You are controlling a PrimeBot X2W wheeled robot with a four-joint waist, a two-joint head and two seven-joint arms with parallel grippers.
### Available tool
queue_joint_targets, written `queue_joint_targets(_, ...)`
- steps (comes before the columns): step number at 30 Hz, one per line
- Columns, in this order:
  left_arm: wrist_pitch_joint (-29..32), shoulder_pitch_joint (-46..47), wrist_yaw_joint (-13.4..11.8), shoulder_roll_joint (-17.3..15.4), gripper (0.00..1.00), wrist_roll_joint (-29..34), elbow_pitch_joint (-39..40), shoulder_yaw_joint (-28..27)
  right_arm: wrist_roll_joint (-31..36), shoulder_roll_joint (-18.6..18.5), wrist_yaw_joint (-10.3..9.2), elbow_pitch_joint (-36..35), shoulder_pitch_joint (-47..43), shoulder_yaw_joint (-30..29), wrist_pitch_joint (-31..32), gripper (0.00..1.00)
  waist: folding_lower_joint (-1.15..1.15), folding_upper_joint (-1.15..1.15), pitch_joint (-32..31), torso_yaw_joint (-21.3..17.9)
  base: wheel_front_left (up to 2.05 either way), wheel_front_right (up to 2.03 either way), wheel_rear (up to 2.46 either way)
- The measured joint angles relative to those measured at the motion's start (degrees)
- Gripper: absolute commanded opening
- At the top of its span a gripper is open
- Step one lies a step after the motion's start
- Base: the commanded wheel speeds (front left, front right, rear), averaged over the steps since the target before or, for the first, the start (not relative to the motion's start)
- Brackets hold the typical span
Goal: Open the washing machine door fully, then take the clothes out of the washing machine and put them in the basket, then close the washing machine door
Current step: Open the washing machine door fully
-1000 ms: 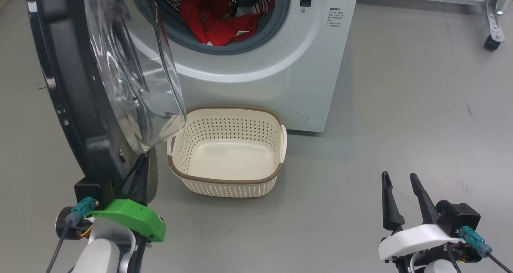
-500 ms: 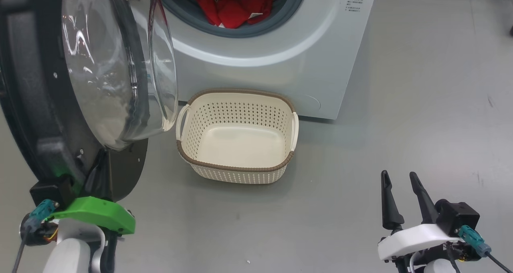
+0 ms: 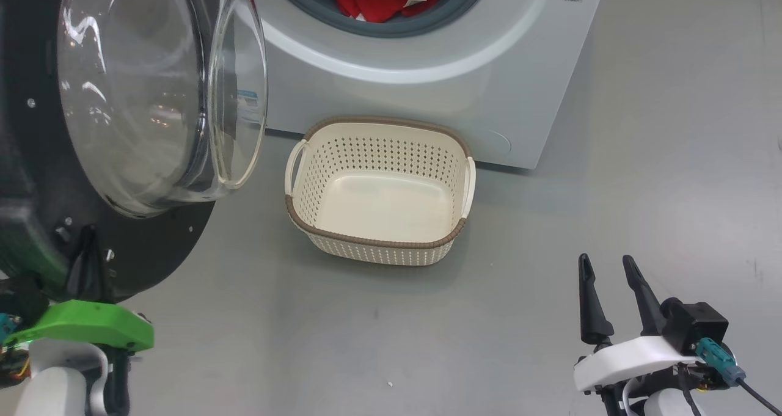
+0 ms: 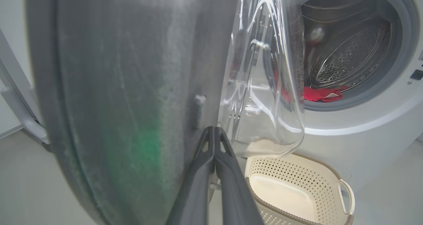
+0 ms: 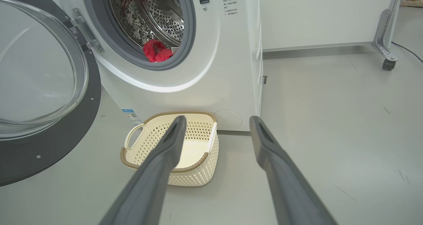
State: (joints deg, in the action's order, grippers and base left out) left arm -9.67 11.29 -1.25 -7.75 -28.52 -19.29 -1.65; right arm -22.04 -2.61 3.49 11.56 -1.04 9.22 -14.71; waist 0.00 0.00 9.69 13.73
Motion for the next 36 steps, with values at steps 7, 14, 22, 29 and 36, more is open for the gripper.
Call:
queue_joint_targets(7, -0.05, 0.65, -0.56, -2.52, 0.00, -1.86, -0.30, -3.91, 0.59, -0.01, 0.48, -0.15, 0.88, 0.45, 0.00, 1.00, 0.00, 0.00, 2.21, 0.16, 0.00, 0.00, 0.00)
queue_joint_targets(14, -0.44, 2.89, -0.55, -4.24, 0.00, -3.45, -0.68, -6.31, 1.07, -0.86, 0.48, -0.40, 1.97, 0.36, 0.00, 1.00, 0.00, 0.00, 4.83, 0.14, 0.00, 0.00, 0.00)
queue_joint_targets(22, -0.47, 5.72, -0.48, -6.23, 0.00, -5.87, -2.80, -9.62, 1.74, -1.66, 0.47, -1.34, 3.97, 0.13, 0.00, 1.00, 0.00, 0.00, 8.03, 0.30, 0.00, 0.00, 0.00)
queue_joint_targets(29, -0.48, 7.40, 0.05, -7.79, 0.00, -7.73, -5.73, -11.66, 2.14, -2.87, 0.44, -1.45, 4.30, -0.23, 0.01, 1.00, 0.00, 0.00, 10.46, 0.73, 0.00, 0.00, 0.00)
queue_joint_targets(36, -0.49, 9.33, 0.97, -9.77, 0.00, -8.72, -8.56, -13.02, 2.63, -3.87, 0.34, -2.42, 4.38, -0.86, 0.26, 1.00, 0.00, 0.00, 12.80, 1.18, 0.00, 0.00, 0.00)
